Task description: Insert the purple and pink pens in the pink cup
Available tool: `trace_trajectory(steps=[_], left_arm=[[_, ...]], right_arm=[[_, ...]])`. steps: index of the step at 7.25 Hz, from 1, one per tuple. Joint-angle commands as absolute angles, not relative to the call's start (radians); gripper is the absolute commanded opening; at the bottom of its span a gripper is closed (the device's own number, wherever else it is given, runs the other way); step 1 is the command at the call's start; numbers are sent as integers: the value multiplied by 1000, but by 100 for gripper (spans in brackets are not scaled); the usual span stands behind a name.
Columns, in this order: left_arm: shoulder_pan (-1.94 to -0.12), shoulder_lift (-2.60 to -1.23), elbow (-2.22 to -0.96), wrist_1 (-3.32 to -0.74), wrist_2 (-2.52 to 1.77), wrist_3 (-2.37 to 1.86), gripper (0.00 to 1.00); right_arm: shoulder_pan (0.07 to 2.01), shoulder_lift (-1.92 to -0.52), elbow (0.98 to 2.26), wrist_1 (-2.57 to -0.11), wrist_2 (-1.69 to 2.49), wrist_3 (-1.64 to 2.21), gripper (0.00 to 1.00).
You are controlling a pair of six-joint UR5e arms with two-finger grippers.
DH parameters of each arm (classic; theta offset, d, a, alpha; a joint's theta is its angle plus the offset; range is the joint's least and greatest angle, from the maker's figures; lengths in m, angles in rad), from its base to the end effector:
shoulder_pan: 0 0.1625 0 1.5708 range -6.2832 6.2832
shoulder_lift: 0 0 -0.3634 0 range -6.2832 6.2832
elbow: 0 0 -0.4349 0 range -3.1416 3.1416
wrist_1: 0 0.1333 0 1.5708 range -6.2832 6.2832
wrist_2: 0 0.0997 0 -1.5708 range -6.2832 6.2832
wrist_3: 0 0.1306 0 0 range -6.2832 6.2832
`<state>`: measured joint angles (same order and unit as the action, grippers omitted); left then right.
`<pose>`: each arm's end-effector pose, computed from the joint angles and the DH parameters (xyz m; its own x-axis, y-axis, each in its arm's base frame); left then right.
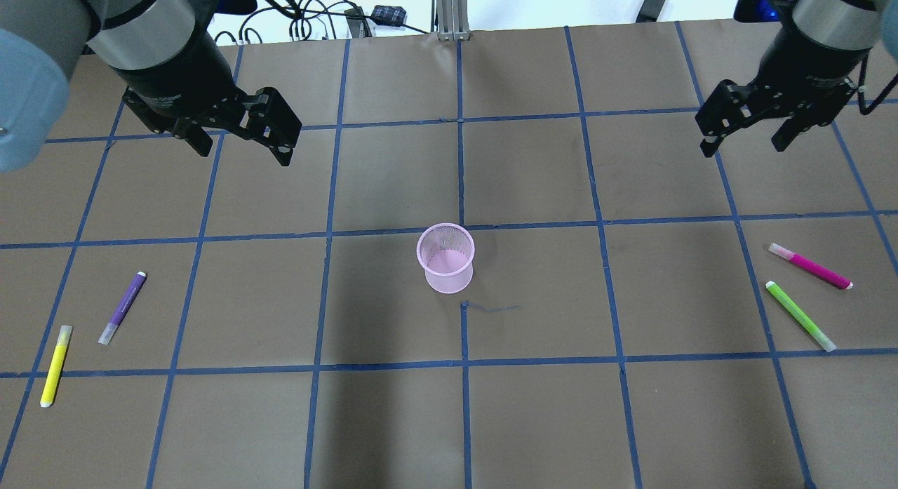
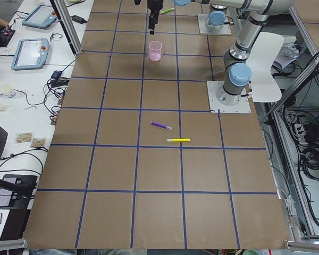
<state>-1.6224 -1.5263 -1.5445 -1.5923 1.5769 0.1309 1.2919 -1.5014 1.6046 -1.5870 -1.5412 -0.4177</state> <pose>-0.1593 -0.5161 0.4308 -0.9834 0.1810 -0.0125 0.1814 0.9822 -0.0480 -0.0184 -0.5624 0.3415 -0.9889 -0.1347 -0.0622 -0.1388 0.9880 0.0675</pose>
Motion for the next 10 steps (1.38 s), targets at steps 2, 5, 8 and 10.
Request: trace_trajectory(steps=[2, 5, 8, 10], left_arm=[[-1621, -1526, -1543, -1592, 1577, 130, 100], [-1608, -1528, -1548, -1592, 1581, 146, 100], [-1478, -1537, -1642, -1591, 1589, 155, 100], [-1332, -1546, -1731, -1492, 1588, 323, 100]], right_arm=[[1116, -1445, 1646, -1714, -1552, -926, 100], [927, -1379, 1744, -1876, -1534, -1468, 100], [876, -1278, 1818, -2100, -1554, -1742, 100], [838, -1212, 1819, -2102, -1545, -1846, 97]])
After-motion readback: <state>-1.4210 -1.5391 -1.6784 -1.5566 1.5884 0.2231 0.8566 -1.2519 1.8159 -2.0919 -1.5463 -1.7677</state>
